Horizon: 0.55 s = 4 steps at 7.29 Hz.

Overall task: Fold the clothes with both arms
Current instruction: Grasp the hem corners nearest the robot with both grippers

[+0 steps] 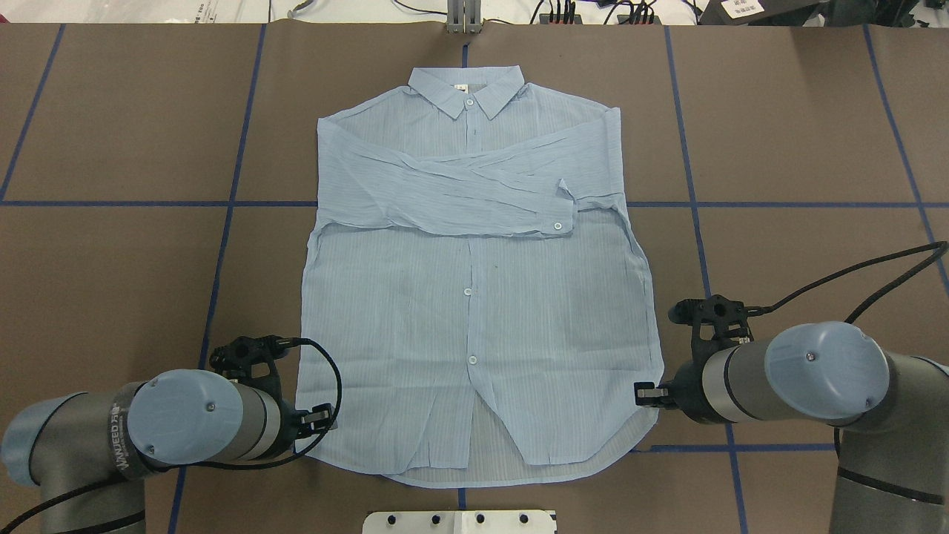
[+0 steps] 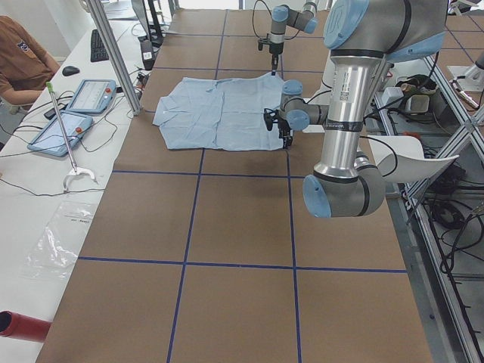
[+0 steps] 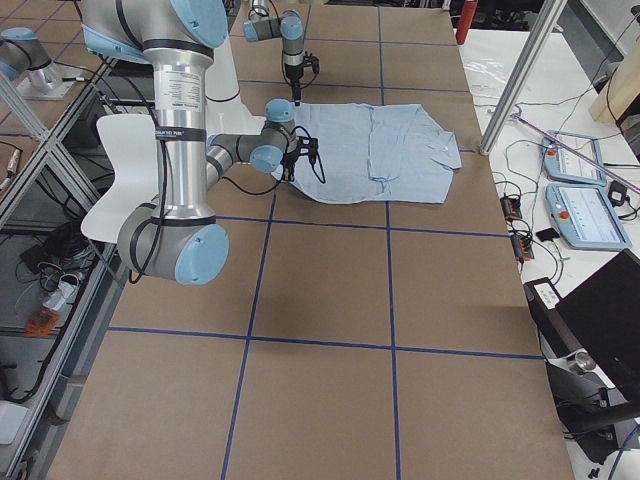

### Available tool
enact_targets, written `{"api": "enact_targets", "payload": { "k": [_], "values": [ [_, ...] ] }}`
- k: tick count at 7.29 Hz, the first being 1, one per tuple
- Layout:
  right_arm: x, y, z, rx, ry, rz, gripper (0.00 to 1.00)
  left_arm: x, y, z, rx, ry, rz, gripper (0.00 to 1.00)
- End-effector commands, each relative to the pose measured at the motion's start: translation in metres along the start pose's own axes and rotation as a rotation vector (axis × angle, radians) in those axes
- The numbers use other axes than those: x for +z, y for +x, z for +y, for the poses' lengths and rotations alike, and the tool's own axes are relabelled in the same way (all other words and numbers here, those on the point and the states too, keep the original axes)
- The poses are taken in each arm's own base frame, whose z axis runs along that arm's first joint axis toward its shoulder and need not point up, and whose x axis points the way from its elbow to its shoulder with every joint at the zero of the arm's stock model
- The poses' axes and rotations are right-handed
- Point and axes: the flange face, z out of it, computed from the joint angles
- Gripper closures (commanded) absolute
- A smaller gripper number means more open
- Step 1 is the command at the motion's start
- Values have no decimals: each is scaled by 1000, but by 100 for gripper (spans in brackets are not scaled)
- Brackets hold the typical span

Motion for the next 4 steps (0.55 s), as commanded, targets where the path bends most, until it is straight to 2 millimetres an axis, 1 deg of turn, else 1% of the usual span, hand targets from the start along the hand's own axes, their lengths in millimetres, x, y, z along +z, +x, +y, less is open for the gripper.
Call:
{"api": "enact_targets", "payload": {
  "k": [1, 3, 4],
  "values": [
    [-1, 2, -3, 5, 3, 1, 100, 9, -2, -2, -1, 12, -15, 36],
    [-1, 3, -3, 5, 2, 4, 100, 10, -1, -1, 0, 11, -17, 44],
    [-1, 3, -4, 5, 3, 4, 100, 12, -1, -1, 1, 10, -20, 46]
  ]
}}
